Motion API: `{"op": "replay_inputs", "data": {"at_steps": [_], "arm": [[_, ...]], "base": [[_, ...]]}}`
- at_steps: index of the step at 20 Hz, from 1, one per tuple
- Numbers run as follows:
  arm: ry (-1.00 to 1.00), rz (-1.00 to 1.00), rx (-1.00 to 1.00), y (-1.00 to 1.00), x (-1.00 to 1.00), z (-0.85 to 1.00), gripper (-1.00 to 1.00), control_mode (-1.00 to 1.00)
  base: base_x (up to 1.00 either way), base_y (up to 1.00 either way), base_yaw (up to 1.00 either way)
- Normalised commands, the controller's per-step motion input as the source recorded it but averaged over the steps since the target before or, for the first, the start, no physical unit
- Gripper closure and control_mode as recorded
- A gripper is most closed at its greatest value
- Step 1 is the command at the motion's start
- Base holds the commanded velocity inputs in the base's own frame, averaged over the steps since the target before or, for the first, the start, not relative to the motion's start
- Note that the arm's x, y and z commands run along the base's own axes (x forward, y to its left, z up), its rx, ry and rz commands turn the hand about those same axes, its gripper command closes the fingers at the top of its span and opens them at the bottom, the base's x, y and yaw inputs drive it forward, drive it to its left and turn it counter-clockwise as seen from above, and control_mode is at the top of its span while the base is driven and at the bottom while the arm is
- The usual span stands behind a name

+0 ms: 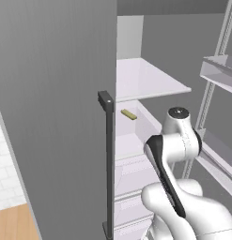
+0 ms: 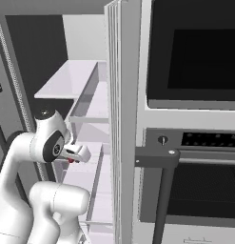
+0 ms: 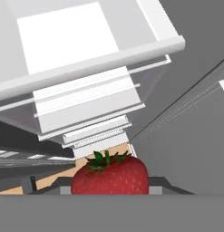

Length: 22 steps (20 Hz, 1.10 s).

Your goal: Take the strawberry from the fridge and place it on top of the pancake, located on the dining counter.

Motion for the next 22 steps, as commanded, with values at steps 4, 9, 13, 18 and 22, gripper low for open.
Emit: {"op": "replay_inputs", "data": {"at_steps": [4, 9, 13, 18, 22], "arm": [[-0.01, 0.0, 0.0, 0.0, -0.11, 0.0, 1.0, -1.0], [0.0, 0.0, 0.0, 0.0, -0.13, 0.0, 1.0, 1.0], [0.0, 0.0, 0.0, 0.0, 0.0, 0.0, 1.0, 1.0], [0.0, 0.0, 0.0, 0.0, 0.0, 0.0, 1.0, 1.0], [0.0, 0.0, 0.0, 0.0, 0.0, 0.0, 1.0, 1.0]], "base": [[0.0, 0.0, 0.0], [-0.78, 0.0, 0.0], [-1.0, 0.03, -0.07], [-1.0, 0.09, -0.16], [-0.89, -0.22, -0.53]]}}
